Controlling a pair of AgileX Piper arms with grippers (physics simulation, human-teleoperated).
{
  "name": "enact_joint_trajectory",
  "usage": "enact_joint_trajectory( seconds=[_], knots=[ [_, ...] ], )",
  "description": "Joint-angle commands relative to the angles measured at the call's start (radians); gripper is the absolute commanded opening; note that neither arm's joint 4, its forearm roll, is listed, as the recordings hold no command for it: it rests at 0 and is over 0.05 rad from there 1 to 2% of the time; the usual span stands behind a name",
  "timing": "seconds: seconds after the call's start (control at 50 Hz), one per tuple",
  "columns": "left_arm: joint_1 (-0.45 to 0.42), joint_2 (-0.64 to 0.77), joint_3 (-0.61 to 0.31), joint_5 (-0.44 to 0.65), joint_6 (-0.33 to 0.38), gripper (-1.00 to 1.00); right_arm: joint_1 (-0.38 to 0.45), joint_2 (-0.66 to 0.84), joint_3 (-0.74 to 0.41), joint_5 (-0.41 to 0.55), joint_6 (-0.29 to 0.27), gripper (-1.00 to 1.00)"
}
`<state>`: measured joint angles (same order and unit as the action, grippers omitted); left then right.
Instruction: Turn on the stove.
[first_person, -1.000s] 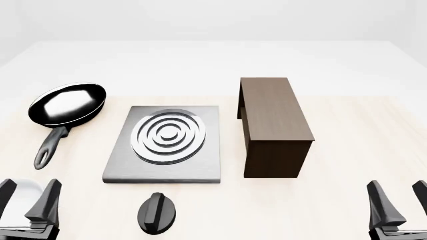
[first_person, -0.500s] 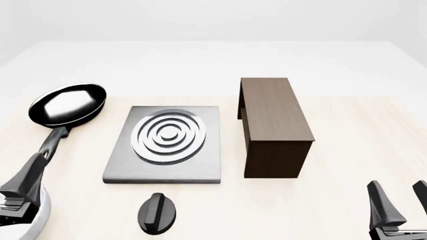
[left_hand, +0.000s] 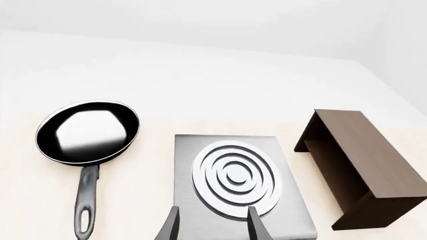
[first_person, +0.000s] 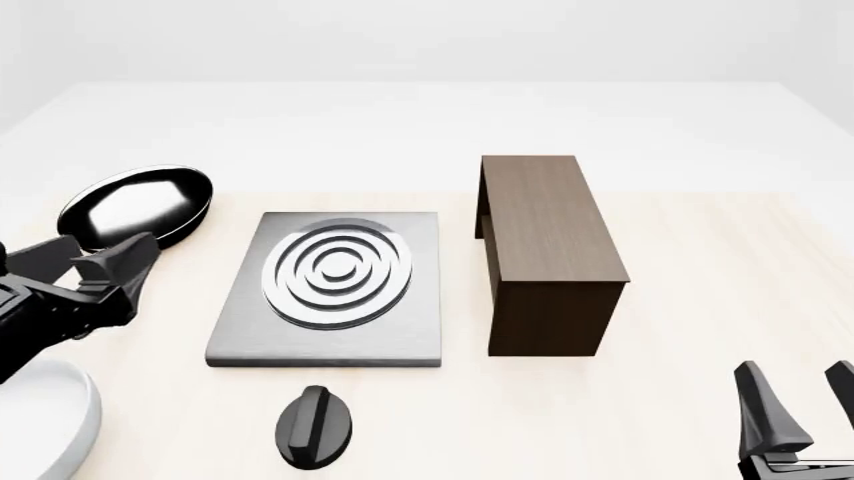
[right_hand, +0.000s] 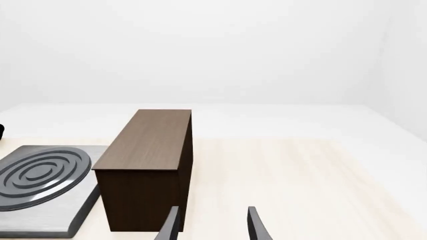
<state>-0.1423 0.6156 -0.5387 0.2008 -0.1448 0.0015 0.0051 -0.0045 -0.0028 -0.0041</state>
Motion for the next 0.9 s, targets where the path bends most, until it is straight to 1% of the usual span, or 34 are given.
enact_joint_trajectory(
  seconds=[0.02,0.06,0.1,0.18,0.26,0.3,0.32,0.34,0.38,0.46,0.54,0.62,0.7,0.74,0.76,0.9],
  knots=[
    [-0.035,0.145,-0.036,-0.001,-0.085,1.0,0.0,0.0,0.0,0.0,0.0,1.0],
    [-0.044,0.147,-0.026,0.001,-0.106,1.0,0.0,0.0,0.0,0.0,0.0,1.0],
    [-0.036,0.15,-0.02,0.004,-0.093,1.0,0.0,0.0,0.0,0.0,0.0,1.0],
    [-0.027,0.17,0.006,-0.011,-0.095,1.0,0.0,0.0,0.0,0.0,0.0,1.0],
    [-0.042,0.186,0.042,-0.029,-0.131,1.0,0.0,0.0,0.0,0.0,0.0,1.0],
    [-0.039,0.19,0.046,-0.034,-0.133,1.0,0.0,0.0,0.0,0.0,0.0,1.0],
    [-0.056,0.194,0.056,-0.041,-0.168,1.0,0.0,0.0,0.0,0.0,0.0,1.0],
    [-0.06,0.204,0.06,-0.048,-0.182,1.0,0.0,0.0,0.0,0.0,0.0,1.0],
    [-0.053,0.224,0.067,-0.066,-0.172,1.0,0.0,0.0,0.0,0.0,0.0,1.0],
    [-0.061,0.252,0.078,-0.085,-0.183,1.0,0.0,0.0,0.0,0.0,0.0,1.0],
    [-0.088,0.261,0.08,-0.093,-0.2,1.0,0.0,0.0,0.0,0.0,0.0,1.0],
    [-0.088,0.289,0.085,-0.109,-0.205,1.0,0.0,0.0,0.0,0.0,0.0,1.0],
    [-0.082,0.295,0.092,-0.113,-0.193,1.0,0.0,0.0,0.0,0.0,0.0,1.0],
    [-0.084,0.306,0.102,-0.125,-0.196,1.0,0.0,0.0,0.0,0.0,0.0,1.0],
    [-0.091,0.305,0.11,-0.129,-0.208,1.0,0.0,0.0,0.0,0.0,-0.001,1.0],
    [-0.089,0.303,0.136,-0.136,-0.206,1.0,0.0,0.0,0.0,0.0,0.0,1.0]
  ],
)
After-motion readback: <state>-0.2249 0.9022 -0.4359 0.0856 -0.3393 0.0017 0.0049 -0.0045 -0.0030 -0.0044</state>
